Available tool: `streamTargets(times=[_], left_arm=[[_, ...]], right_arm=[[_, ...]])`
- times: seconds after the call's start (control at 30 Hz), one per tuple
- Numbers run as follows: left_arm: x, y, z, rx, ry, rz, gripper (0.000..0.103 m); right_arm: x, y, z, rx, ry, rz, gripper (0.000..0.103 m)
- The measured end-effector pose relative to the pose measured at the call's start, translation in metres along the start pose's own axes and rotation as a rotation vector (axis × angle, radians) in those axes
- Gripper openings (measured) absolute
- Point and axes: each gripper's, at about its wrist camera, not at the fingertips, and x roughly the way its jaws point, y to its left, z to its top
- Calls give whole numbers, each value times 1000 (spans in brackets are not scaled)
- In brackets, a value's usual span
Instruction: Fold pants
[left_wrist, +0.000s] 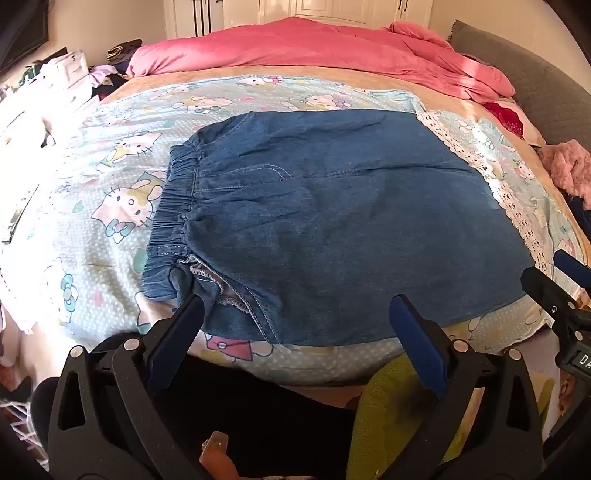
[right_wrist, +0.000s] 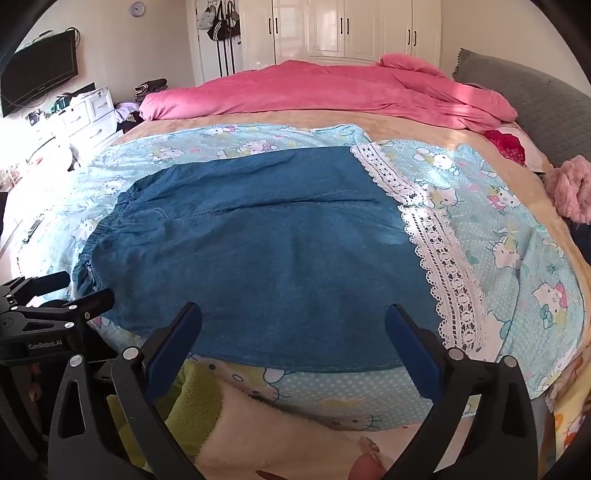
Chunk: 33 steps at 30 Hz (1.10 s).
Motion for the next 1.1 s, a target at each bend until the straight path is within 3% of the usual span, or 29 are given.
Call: streamTargets(times=[1.1], left_arm=[[-7, -4, 1, 3, -11, -8, 94]], right_arm=[[-4, 4, 2, -6, -19, 10, 99]])
